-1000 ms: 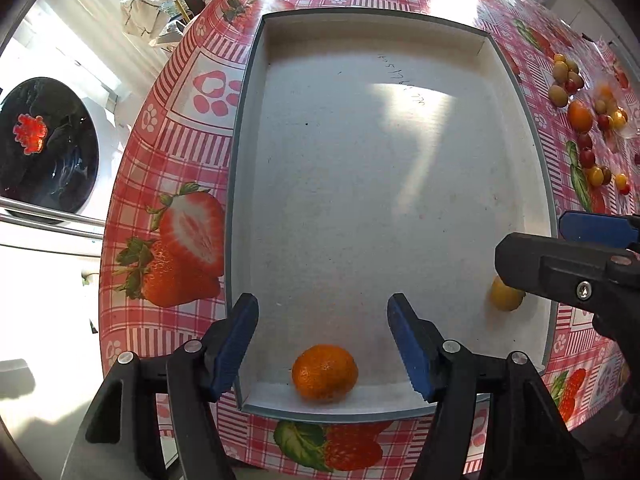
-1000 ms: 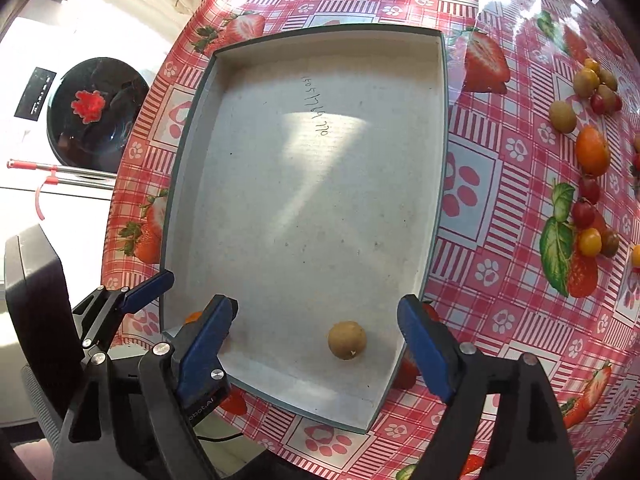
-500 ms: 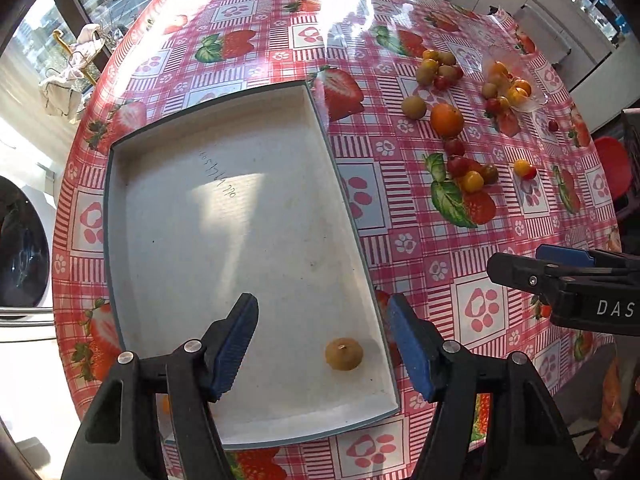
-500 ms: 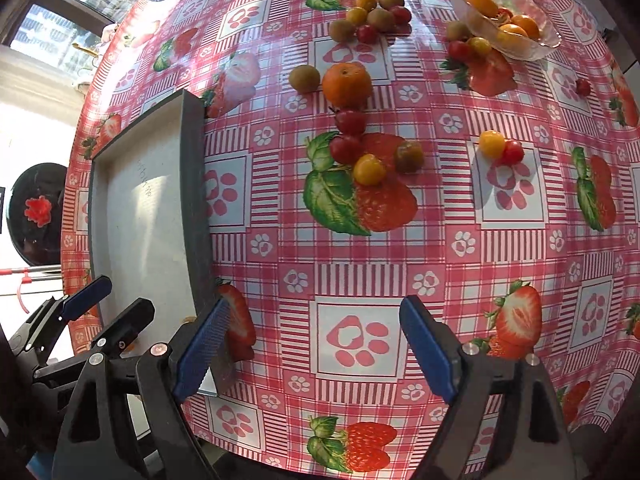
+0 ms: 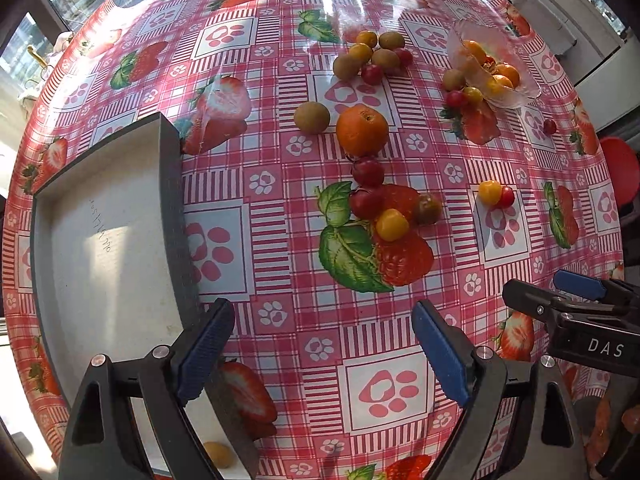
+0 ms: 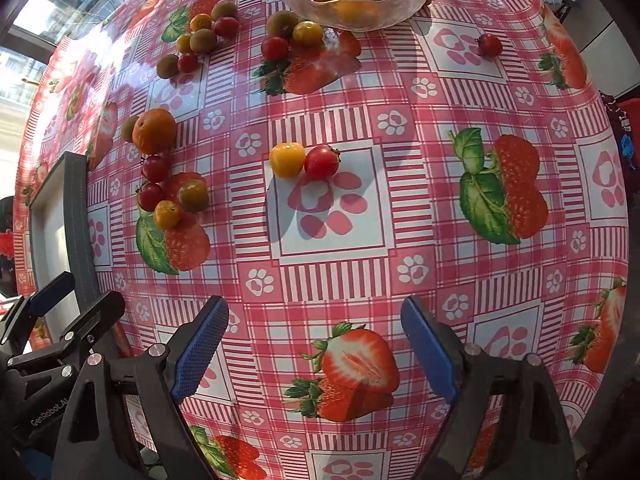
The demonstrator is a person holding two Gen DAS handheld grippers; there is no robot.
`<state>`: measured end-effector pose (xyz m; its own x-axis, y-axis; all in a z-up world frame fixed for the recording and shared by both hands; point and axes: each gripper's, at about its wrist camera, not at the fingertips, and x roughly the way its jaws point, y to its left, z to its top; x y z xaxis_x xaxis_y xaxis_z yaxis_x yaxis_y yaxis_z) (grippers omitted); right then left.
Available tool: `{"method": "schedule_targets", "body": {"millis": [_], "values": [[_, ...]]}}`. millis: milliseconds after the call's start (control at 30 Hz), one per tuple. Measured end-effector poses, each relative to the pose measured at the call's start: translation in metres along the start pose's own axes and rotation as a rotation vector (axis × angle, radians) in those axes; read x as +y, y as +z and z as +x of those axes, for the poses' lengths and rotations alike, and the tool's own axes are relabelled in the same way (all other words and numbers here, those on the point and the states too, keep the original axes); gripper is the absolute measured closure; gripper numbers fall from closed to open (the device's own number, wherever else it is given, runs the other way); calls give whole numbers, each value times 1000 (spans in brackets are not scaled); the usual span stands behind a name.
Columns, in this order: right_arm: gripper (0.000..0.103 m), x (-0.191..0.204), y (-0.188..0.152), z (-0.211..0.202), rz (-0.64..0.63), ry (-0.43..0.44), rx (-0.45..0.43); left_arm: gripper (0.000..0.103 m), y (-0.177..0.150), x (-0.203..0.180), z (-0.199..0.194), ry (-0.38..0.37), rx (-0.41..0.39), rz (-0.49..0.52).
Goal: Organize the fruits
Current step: 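Move both open grippers back toward the cherry tomatoes, then grasp a yellow cherry tomato with the left gripper while the right grasps a red one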
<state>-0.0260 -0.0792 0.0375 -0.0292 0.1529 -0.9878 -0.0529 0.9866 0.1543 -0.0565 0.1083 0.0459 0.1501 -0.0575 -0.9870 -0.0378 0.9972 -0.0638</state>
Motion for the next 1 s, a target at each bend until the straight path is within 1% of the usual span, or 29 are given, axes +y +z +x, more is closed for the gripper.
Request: {"method": "schedule_targets", "body": {"millis": [200, 333, 367, 400, 433, 467, 500, 567, 633, 733, 800, 833, 867, 900, 933, 967, 1000], "values": [[13, -21, 23, 6, -63, -35, -24, 12, 16, -19, 22, 20, 3, -31], [13, -21, 37, 10, -122, -39, -50, 12, 24, -25, 36, 38, 12, -50], [14, -17, 42, 11, -135, -39, -55, 13, 26, -26, 38, 41, 13, -57], [18, -16, 46, 13, -147, -38, -60, 15, 27, -27, 40, 45, 14, -63], [21, -14, 49, 14, -159, -37, -65, 28, 29, -27, 43, 48, 20, -69], [30, -14, 52, 16, -171, -38, -68, 35, 30, -28, 47, 49, 38, -76], [34, -11, 56, 17, -183, -43, -69, 35, 31, -29, 50, 53, 42, -84], [34, -5, 64, 19, -202, -55, -86, 35, 33, -32, 51, 63, 36, -86], [35, 2, 70, 20, -212, -48, -95, 35, 34, -33, 52, 67, 29, -93], [40, 6, 73, 19, -235, -38, -106, 36, 37, -37, 51, 73, 25, -105], [47, 19, 72, 21, -250, -29, -115, 42, 37, -38, 50, 72, 16, -107], [51, 20, 73, 20, -253, -20, -117, 50, 37, -41, 48, 70, 11, -103], [61, 24, 72, 20, -256, 1, -119, 58, 39, -44, 48, 69, 9, -97], [73, 26, 71, 19, -258, 27, -115, 64, 40, -45, 47, 58, 4, -88], [80, 27, 72, 19, -259, 56, -106, 72, 43, -46, 45, 51, 1, -78], [84, 33, 68, 15, -261, 72, -100, 73, 45, -48, 45, 50, 2, -68], [84, 35, 68, 15, -259, 77, -99, 73, 47, -49, 46, 46, 0, -65]]}}
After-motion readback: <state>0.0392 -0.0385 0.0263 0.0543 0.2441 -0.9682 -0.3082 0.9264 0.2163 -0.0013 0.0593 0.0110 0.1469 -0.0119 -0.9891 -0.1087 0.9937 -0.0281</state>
